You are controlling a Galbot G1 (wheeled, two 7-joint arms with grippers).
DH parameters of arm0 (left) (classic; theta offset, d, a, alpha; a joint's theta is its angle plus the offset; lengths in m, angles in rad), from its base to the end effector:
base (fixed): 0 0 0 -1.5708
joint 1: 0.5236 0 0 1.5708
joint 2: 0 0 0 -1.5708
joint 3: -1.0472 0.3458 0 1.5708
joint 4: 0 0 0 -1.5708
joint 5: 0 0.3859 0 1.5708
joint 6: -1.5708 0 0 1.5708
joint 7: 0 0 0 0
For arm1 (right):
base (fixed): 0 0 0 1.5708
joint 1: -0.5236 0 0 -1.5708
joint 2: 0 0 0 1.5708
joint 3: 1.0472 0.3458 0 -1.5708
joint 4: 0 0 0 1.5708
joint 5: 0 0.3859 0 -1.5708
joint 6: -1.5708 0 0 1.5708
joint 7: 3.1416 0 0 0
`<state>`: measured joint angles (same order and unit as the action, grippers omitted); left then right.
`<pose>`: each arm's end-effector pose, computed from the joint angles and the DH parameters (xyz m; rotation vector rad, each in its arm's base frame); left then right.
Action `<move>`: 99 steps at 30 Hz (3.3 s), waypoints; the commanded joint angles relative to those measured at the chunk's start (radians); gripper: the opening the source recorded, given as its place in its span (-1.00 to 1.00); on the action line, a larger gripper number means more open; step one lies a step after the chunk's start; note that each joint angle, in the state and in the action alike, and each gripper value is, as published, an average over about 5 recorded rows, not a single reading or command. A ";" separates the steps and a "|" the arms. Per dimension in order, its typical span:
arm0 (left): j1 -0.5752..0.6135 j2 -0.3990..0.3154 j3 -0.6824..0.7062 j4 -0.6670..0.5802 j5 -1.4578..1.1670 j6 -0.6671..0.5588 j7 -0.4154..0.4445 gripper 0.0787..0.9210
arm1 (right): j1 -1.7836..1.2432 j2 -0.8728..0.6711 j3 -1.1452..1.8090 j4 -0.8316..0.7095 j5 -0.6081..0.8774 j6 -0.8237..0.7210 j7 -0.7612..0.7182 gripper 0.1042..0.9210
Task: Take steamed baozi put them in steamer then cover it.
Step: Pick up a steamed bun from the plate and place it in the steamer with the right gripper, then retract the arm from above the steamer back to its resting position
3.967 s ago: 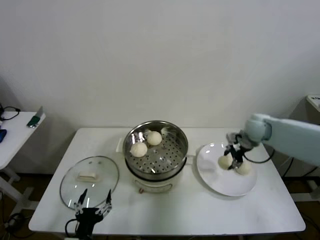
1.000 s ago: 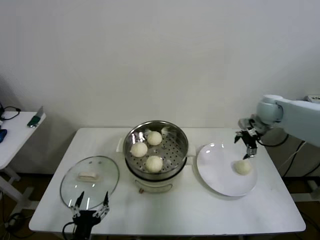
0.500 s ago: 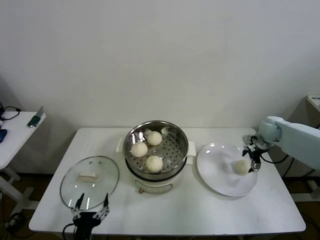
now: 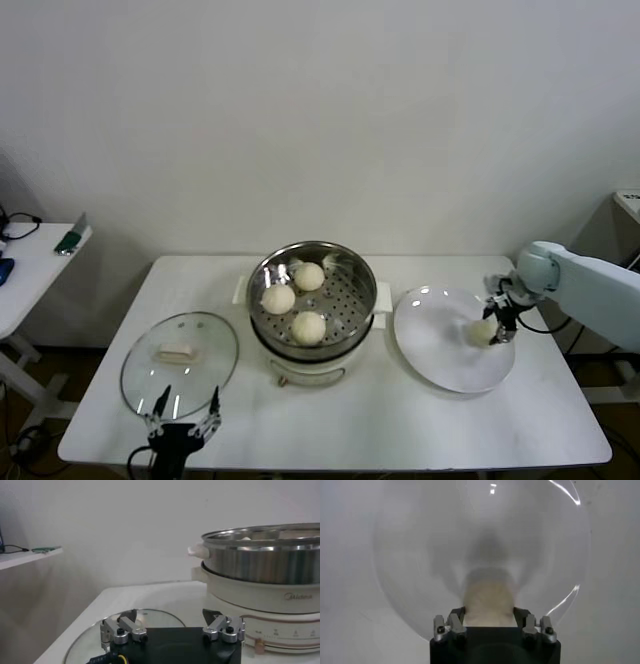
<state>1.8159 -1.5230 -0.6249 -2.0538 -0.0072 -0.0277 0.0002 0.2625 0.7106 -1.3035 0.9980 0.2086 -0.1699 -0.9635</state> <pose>0.1299 0.0425 -0.3548 0.0780 -2.8825 -0.1333 0.5582 -0.2160 -0.2343 1.1071 -1.3361 1.2470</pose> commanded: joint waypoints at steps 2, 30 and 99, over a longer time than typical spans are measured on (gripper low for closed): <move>0.001 -0.001 0.001 -0.002 0.001 -0.001 0.000 0.77 | 0.233 -0.010 -0.146 0.105 0.137 -0.013 -0.018 0.35; -0.014 0.018 0.004 -0.016 -0.015 0.001 0.001 0.77 | 0.575 0.481 -0.360 0.368 0.603 -0.199 0.121 0.34; -0.112 0.076 -0.032 0.049 0.264 -0.084 -0.042 0.77 | -1.671 0.135 1.973 0.647 0.329 0.343 0.782 0.76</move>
<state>1.7169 -1.4458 -0.6538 -2.0169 0.1784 -0.0948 -0.0418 -0.4941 0.6962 -0.1093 1.5602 0.6776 -0.1270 -0.2367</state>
